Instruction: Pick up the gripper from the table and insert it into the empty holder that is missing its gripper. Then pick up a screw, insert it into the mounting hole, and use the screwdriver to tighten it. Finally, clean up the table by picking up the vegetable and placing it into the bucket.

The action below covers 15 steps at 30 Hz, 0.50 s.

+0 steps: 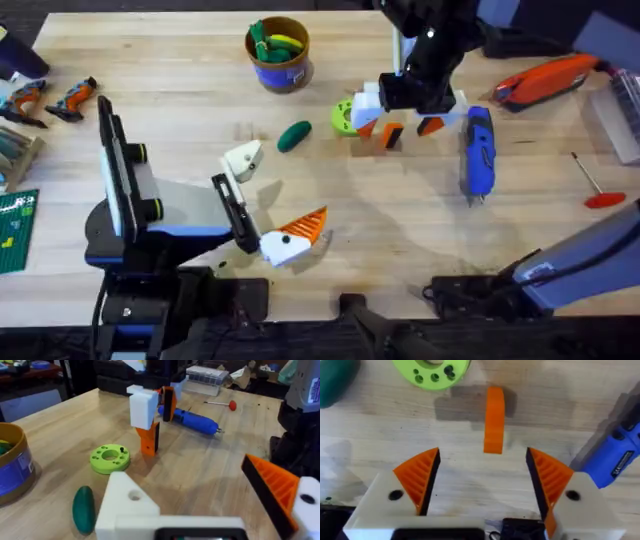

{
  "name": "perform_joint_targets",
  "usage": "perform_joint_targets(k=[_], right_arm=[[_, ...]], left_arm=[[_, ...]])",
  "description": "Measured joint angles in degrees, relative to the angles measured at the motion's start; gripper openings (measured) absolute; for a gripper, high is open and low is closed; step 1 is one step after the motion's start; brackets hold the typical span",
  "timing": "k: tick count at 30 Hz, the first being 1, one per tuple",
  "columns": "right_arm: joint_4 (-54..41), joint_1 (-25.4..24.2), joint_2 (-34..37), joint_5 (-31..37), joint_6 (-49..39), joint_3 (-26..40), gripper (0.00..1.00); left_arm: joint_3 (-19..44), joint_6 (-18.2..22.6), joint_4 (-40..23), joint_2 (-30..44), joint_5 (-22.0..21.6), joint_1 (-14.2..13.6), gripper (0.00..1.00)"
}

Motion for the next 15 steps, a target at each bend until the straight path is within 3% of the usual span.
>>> perform_joint_targets(k=[15], right_arm=[[2.0,0.0,3.6,1.6,0.6,0.0,0.922]], left_arm=[[0.0,0.0,0.0,0.0,0.0,0.0,0.985]])
